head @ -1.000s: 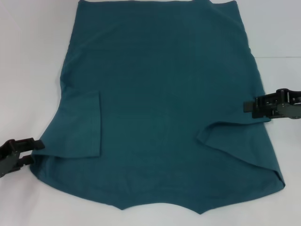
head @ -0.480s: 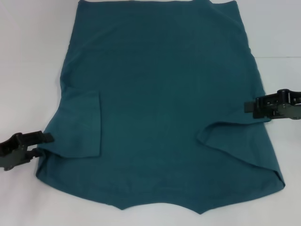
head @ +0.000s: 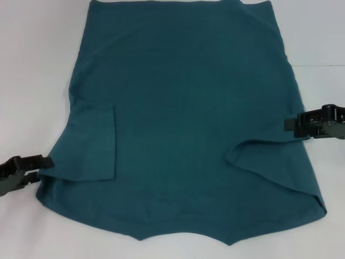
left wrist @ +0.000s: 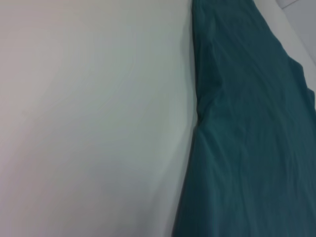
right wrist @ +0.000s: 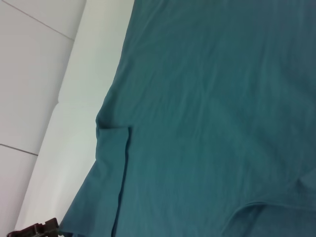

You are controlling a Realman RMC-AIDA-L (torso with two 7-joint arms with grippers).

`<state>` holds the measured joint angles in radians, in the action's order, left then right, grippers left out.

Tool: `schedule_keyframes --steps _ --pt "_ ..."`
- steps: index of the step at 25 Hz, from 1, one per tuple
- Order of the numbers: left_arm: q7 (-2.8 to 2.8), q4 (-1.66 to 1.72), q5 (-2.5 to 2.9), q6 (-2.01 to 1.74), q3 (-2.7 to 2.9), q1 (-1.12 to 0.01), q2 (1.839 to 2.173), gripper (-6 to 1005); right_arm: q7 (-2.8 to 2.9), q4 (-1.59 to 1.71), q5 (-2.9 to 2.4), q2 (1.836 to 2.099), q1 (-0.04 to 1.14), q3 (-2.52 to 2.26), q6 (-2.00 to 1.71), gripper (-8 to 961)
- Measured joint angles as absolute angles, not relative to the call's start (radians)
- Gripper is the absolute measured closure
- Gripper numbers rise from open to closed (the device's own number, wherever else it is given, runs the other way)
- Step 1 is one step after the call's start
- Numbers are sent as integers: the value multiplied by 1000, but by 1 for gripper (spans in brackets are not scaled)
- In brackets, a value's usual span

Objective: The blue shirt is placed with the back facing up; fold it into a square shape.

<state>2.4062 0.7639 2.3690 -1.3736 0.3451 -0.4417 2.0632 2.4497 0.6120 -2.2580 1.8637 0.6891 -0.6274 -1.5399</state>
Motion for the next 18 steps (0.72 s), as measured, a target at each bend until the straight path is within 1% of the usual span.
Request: schedule_keyframes --steps 10,18 --pt "2420 746 2375 -1354 385 -460 2070 387 2447 613 -2258 1863 688 -624 -1540 453" --pt "2444 757 2394 -1357 393 -458 2071 408 2446 612 -2255 1860 685 -621 -1540 452"
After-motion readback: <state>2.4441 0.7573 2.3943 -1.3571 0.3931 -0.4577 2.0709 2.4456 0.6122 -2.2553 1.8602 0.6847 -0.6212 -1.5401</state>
